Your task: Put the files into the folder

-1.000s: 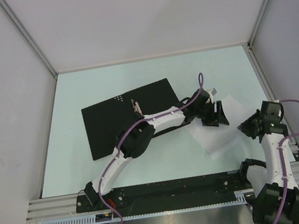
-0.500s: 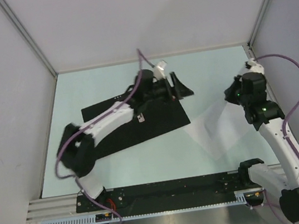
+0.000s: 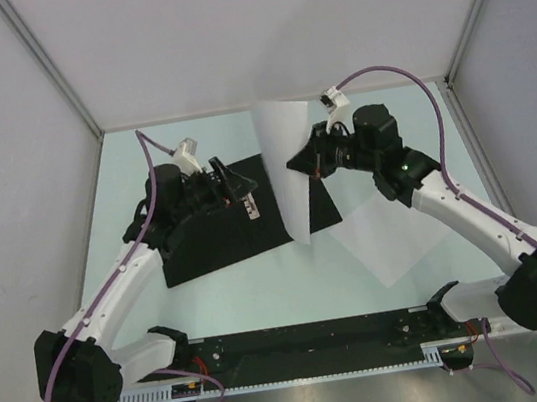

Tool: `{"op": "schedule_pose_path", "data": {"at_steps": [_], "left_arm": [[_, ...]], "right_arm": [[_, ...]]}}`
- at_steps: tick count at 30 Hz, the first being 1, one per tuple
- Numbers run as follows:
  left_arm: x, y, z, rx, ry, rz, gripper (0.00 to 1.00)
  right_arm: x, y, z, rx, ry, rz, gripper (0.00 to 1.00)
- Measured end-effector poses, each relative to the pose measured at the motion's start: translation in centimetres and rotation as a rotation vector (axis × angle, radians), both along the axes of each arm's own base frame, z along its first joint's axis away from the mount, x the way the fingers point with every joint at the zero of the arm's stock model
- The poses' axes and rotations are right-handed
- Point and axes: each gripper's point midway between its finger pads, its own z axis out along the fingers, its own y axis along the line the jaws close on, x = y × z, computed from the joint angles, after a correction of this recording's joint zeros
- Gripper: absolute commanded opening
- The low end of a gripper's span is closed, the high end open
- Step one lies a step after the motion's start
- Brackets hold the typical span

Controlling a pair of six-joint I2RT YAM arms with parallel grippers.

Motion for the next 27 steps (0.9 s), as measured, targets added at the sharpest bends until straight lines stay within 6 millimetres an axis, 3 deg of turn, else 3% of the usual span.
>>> {"op": "schedule_pose_path", "data": {"at_steps": [3,5,7,9,11,16,21,27], "left_arm": [[-0.1,1.9,-2.3,0.057,0.045,0.057,0.85],[-0.2,2.7,-3.6,0.087,0.073,0.085,0.85],[-0.2,3.2,-5.0,0.107,0.107,0.108,0.85],[0.0,3.6,-6.5,0.124,0.147,0.131,0.84],[0.2,4.0,-7.9,0.139,0.184,0.152,0.84],[0.2,4.7,-11.1,0.178,0.264,0.182,0.84],[0.2,5.0,-11.9,0.189,0.270,0.197,0.84],[0.2,5.1,-12.7,0.194,0.277,0.202,0.84]], "right_arm": [[1.9,-0.8,-0.2,0.095,0.106,0.038,0.00],[4.5,-2.5,-2.1,0.129,0.212,0.031,0.00],[6.8,-4.0,-5.6,0.132,0.328,0.015,0.00],[8.4,-6.0,-10.5,0.106,0.465,-0.019,0.00],[8.8,-7.2,-15.0,0.074,0.586,-0.036,0.00],[8.6,-8.2,-21.7,-0.009,0.683,-0.007,0.00],[9.1,-8.9,-24.9,-0.096,0.629,0.011,0.00],[10.7,-9.7,-26.0,-0.182,0.509,0.017,0.00]]}}
